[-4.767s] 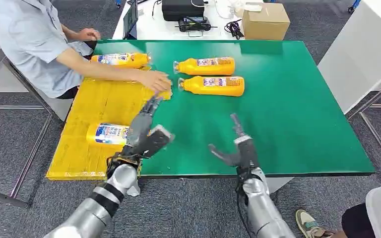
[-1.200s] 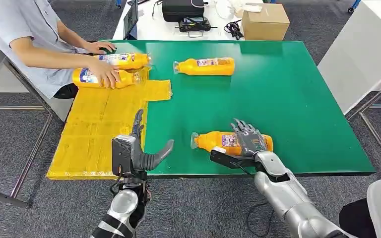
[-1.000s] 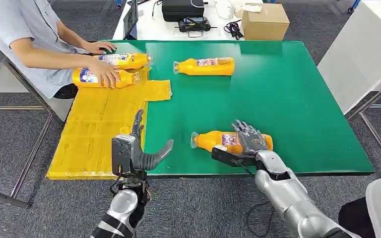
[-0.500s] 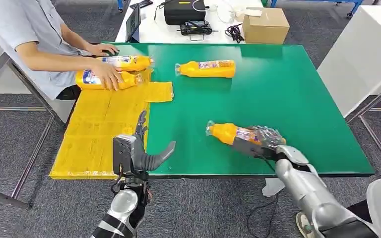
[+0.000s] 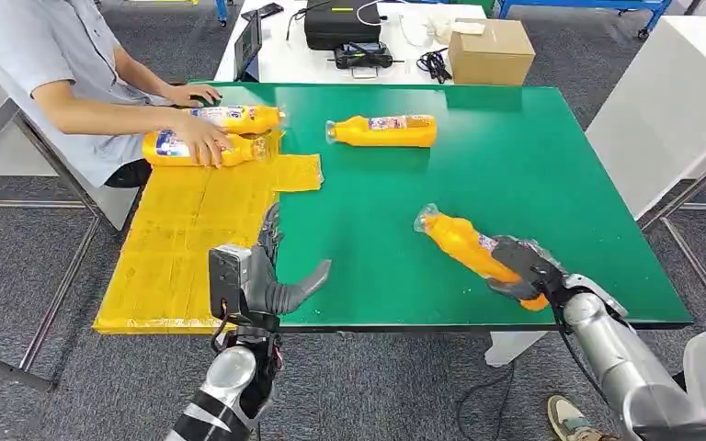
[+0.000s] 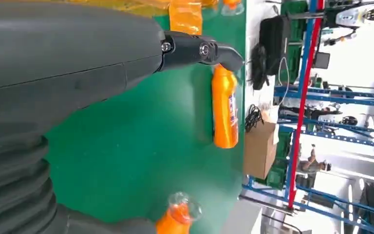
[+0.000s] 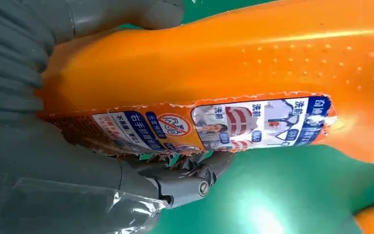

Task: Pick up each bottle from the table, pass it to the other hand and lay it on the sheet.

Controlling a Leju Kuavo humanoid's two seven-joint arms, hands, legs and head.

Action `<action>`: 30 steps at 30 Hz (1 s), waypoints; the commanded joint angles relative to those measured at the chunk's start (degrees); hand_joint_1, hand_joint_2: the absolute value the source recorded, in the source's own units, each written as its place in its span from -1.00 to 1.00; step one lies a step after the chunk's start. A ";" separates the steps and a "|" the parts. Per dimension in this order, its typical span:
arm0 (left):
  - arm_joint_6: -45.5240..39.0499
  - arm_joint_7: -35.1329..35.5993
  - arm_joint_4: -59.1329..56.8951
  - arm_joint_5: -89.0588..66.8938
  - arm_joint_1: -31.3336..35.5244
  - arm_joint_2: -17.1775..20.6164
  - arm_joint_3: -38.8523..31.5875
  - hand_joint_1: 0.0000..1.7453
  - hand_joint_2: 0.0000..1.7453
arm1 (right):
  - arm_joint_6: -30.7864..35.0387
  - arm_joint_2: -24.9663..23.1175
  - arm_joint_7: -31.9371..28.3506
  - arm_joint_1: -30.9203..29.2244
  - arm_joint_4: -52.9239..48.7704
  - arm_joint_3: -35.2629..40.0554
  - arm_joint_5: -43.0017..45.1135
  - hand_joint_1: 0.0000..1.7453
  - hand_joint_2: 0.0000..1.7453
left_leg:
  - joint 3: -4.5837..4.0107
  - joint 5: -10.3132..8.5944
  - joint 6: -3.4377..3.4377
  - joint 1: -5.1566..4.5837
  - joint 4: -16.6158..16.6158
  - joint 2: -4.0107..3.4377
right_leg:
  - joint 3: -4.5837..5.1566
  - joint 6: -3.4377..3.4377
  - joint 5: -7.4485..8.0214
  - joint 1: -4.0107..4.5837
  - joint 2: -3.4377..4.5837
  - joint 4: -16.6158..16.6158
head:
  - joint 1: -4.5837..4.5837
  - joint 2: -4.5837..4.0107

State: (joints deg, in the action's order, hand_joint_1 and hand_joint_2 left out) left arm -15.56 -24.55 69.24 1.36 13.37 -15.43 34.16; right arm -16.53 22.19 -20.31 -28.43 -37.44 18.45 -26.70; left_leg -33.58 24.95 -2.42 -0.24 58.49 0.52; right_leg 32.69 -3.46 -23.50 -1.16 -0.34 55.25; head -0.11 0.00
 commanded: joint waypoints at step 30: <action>7.18 4.33 -7.80 15.94 -1.28 0.61 1.21 -1.00 1.00 | 5.78 -13.16 -5.66 10.17 -30.60 -1.71 6.99 1.00 1.00 | -0.13 0.08 0.24 0.18 -0.10 -0.67 | -0.31 0.13 0.16 0.19 0.57 0.00 | 0.07 0.00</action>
State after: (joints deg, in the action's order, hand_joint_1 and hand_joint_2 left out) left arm -13.15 -22.07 67.71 10.45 12.93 -16.22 33.94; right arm -14.77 17.90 -25.44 -18.40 -52.97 13.38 -15.58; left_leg -33.74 25.01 -2.33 -0.09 58.46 0.13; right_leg 32.33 -3.51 -23.40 -1.00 -0.05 55.26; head -0.04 0.00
